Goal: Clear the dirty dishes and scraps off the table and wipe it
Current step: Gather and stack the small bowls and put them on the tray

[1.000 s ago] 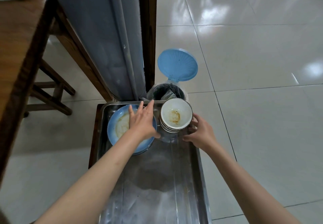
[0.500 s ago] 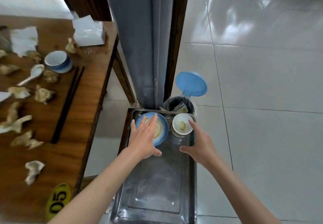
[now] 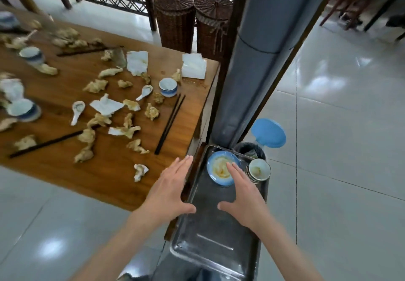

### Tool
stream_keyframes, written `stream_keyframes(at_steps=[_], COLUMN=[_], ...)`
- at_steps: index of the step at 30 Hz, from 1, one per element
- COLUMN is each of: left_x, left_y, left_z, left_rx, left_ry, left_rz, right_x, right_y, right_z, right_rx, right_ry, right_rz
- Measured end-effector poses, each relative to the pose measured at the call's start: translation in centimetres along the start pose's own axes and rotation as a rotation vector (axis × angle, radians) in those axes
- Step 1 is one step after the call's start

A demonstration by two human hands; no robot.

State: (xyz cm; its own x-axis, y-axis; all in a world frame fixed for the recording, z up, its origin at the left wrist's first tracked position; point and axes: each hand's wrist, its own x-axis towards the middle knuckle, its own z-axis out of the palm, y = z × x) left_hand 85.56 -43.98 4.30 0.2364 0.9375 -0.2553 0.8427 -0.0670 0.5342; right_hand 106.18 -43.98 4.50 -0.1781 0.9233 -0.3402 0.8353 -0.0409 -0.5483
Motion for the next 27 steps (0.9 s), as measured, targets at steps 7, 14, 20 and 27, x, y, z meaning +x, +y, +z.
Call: stream_keyframes(at_steps=[7, 14, 20, 27], left_x=[-7.7, -13.4, -14.4, -12.6], left_y=[-8.0, -17.5, -22.8, -29.2], left_z=[-7.0, -12.0, -15.8, -20.2], left_rx=[-0.072, -0.104, -0.127, -0.125], left_ry=[0.068, 0.081, 0.122, 0.203], left_rz=[-0.04, -0.115, -0.131, -0.204], right_x=[-1.4, -0.8, 1.2, 7.0], right_y=[-11.2, -21.2, -26.5, -31.6], right_z=[5.2, 11.9, 14.9, 16.6], right_rx=[0.011, 0.012, -0.01, -0.034], right_ry=[0.018, 0.009, 0.008, -0.004], right_rz=[-0.067, -0.057, -0.077, -0.1])
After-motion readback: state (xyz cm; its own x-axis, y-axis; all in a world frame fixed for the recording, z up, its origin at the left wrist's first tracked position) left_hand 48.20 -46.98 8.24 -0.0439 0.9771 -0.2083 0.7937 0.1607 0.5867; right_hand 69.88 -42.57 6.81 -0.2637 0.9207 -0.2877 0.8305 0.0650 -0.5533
